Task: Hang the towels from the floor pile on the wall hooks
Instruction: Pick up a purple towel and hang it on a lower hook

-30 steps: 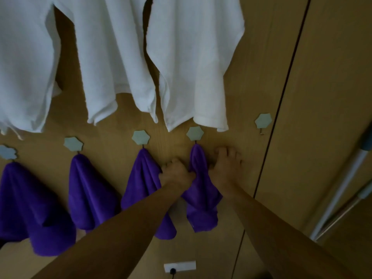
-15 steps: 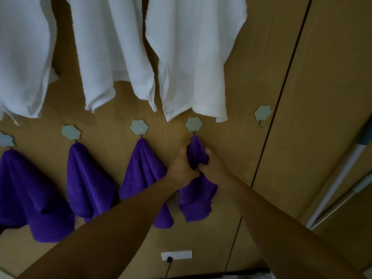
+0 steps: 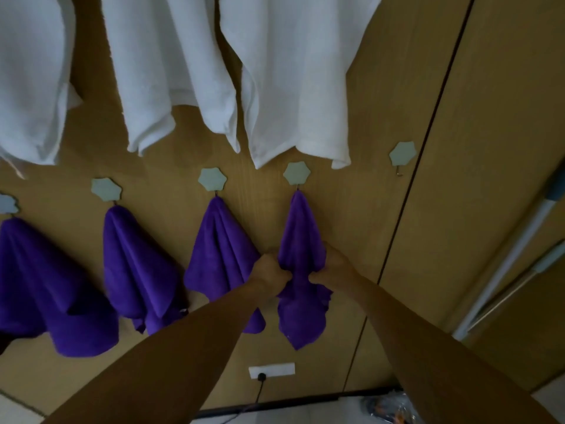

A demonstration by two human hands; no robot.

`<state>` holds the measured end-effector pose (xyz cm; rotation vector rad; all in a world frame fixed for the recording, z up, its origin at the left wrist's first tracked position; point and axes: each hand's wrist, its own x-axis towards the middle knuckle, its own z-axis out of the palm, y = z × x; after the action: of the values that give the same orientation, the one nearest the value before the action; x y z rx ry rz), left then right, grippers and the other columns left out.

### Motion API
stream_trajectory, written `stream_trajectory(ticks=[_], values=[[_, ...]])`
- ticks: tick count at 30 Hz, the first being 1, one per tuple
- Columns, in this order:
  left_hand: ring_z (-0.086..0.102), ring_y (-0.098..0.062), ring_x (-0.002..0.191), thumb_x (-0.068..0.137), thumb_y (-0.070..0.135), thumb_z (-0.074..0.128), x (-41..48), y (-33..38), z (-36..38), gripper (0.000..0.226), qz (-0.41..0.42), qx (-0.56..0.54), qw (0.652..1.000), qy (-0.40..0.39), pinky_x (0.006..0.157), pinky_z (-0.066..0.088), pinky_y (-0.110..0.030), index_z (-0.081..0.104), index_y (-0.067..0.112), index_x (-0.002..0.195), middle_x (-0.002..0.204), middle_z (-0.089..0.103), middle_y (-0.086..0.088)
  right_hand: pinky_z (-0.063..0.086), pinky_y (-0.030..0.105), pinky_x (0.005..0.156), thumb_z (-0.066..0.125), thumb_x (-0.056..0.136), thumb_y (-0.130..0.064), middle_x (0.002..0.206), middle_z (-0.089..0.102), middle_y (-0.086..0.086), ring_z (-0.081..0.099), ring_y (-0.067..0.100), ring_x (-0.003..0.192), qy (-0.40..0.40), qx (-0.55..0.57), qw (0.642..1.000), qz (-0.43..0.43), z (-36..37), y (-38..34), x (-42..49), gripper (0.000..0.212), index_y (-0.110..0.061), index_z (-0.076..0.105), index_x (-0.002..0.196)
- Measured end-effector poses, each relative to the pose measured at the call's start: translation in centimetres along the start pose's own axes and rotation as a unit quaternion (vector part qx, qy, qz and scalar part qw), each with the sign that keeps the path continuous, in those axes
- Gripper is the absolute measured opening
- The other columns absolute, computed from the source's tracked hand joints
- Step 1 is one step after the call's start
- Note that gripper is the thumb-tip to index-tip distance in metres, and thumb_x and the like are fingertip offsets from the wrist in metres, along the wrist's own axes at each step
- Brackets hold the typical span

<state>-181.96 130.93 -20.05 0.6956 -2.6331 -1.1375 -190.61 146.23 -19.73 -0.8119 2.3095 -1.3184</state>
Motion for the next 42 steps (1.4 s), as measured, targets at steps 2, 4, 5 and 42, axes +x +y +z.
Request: stream_trajectory(ticks=[2,4,5,42], values=[[0.058,-0.013,0.065,0.073,0.014,0.07,-0.1,-0.5,0.2,0.035,-0.014,0.023,0.999,-0.02,0.041,0.037,-0.009,0.062,0.005,0.105,0.075,0.061,0.001,0.054,0.034,0.085,0.076,0.064,-0.002,0.112,0.067,0.001,0.064,0.019,0.106,-0.005,-0.054,0.997,0.06,-0.1,1.2,-0.9,0.071,-0.017,0.054,0.13],[0.057,-0.012,0.064,0.073,0.015,0.071,-0.5,-1.2,0.5,0.037,-0.03,0.033,0.998,-0.049,0.041,0.037,-0.009,0.058,0.004,0.105,0.076,0.06,0.001,0.055,0.033,0.081,0.077,0.064,-0.012,0.106,0.07,0.003,0.067,0.022,0.101,0.008,-0.124,0.987,0.105,0.0,2.2,-2.0,0.061,-0.016,0.058,0.122],[0.054,-0.011,0.062,0.074,0.016,0.071,-0.6,-1.5,0.5,0.037,-0.04,0.043,0.996,-0.063,0.04,0.036,-0.009,0.055,0.007,0.105,0.074,0.058,0.003,0.054,0.032,0.081,0.078,0.064,-0.017,0.109,0.069,0.004,0.066,0.023,0.102,0.005,-0.157,0.98,0.12,0.1,2.5,-2.5,0.061,-0.015,0.058,0.122],[0.044,-0.03,0.127,0.086,0.04,0.057,-47.7,-11.4,7.8,0.066,0.461,0.355,0.576,-0.574,0.102,0.041,-0.041,0.036,0.017,0.144,0.146,0.037,-0.009,0.042,0.041,0.105,0.064,0.088,-0.04,0.146,0.038,0.011,0.045,0.031,0.129,0.349,0.005,0.695,0.629,36.0,-3.8,-63.1,0.064,-0.02,0.041,0.144]])
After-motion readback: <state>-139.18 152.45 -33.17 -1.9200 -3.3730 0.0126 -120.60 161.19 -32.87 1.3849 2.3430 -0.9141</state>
